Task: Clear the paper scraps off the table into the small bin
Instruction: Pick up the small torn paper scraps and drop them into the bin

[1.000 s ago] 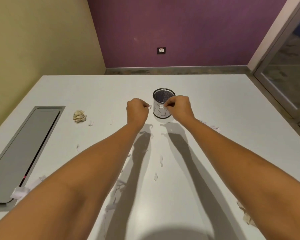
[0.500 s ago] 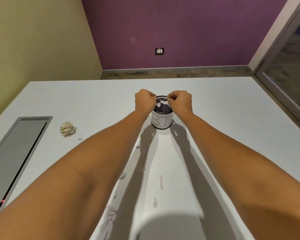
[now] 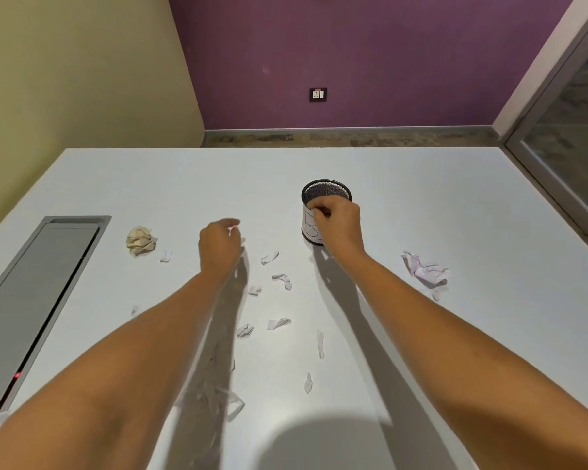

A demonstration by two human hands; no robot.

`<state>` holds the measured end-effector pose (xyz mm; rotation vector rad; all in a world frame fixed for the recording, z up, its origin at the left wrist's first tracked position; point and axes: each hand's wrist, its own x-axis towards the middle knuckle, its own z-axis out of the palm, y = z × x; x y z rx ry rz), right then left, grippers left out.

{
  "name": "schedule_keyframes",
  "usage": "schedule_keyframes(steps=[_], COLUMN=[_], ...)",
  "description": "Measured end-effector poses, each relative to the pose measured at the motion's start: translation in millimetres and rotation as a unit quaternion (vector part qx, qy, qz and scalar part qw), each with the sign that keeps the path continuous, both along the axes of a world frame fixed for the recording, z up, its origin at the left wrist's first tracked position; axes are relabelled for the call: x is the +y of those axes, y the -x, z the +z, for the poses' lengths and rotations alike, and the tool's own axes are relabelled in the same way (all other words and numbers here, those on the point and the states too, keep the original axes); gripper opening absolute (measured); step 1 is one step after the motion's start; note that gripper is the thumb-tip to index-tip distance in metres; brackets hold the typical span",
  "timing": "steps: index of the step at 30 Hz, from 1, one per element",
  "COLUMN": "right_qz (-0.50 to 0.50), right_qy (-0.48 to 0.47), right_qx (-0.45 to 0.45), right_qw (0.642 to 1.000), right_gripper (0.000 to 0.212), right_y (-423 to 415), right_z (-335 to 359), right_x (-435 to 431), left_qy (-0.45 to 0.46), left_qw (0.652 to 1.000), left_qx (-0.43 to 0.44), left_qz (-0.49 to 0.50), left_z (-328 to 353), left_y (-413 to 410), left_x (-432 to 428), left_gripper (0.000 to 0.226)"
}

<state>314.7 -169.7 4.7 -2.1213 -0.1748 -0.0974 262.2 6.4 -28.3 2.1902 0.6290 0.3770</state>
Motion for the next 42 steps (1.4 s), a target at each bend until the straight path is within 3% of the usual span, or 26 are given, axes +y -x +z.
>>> schedule_keyframes(steps=[3,9,15,17,25,32,42], right_qz=[0.04,0.151,0.286,0.298,0.266,0.241,0.222], right_qy=[-0.011,0.102,0.236,0.264,0.29,0.279,0.199], right_qx=[0.019,0.078,0.135,0.115,-0.004,-0.036,-0.01], right_qw=[0.999,0.98,0.919,0.91,0.92,0.929,0.954], right_gripper=[0.024,0.026,0.076,0.082,0.034,0.024,0.02], right_y=[18,53,86,94,115,111,98], right_z=[-11,-44,-68,-72,-81,-90,-78], right_x=[7,10,8,6,4,3,7], left_qy=[-0.051,-0.158,-0.245,-0.251,-0.254,-0.228,-0.229], left_qw=[0.998,0.984,0.964,0.962,0.959,0.966,0.967], left_qx=[0.023,0.07,0.097,0.104,0.127,0.121,0.113], left_qz=[0.009,-0.035,-0.041,-0.031,-0.023,-0.016,-0.013], left_z=[-18,-44,-52,-54,-63,-67,-68], left_y=[35,87,115,118,122,121,121], left_x=[13,40,48,47,43,44,45], left_gripper=[0.029,0.029,0.03,0.031,0.038,0.039,0.037])
